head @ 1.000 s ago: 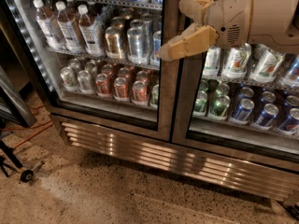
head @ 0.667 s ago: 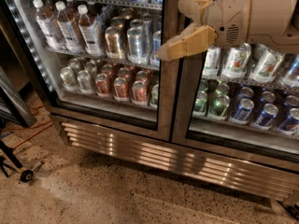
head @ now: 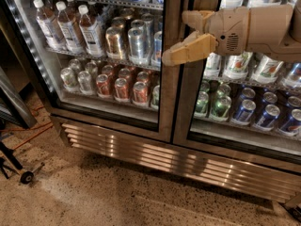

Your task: Open left fridge door

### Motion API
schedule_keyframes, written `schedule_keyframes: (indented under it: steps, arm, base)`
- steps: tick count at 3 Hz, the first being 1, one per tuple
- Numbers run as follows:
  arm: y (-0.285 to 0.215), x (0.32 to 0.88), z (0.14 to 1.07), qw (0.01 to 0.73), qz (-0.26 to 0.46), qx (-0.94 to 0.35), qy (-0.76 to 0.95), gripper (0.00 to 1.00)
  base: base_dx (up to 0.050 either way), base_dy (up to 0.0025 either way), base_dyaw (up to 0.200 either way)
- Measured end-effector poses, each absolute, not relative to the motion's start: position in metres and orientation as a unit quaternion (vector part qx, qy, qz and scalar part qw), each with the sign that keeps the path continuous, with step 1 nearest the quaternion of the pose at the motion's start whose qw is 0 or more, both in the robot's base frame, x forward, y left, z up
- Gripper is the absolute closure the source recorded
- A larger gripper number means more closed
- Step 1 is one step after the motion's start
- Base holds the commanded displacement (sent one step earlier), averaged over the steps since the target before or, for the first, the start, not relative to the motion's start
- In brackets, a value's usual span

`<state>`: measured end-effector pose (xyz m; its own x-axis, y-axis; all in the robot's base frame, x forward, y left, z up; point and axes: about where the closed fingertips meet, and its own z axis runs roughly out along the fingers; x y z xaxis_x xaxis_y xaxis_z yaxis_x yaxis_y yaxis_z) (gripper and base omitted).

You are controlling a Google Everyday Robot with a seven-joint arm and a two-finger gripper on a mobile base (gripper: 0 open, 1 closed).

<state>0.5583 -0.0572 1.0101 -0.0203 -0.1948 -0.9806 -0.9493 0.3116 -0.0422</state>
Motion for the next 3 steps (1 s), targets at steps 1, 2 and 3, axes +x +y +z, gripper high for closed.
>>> schedule_keyframes:
  steps: [1, 2, 3]
  arm:
    - [-0.061, 0.569, 1.014, 0.524, 0.354, -0.453, 0.628, 0.0]
    - [-0.061, 0.586, 1.018, 0.52, 0.336, -0.444, 0.648, 0.0]
    - [-0.061, 0.586, 1.018, 0.52, 0.336, -0.444, 0.648, 0.0]
  base:
    - [0.0, 0.0, 0.0]
    - [0.0, 0.0, 0.0]
    - [0.0, 0.0, 0.0]
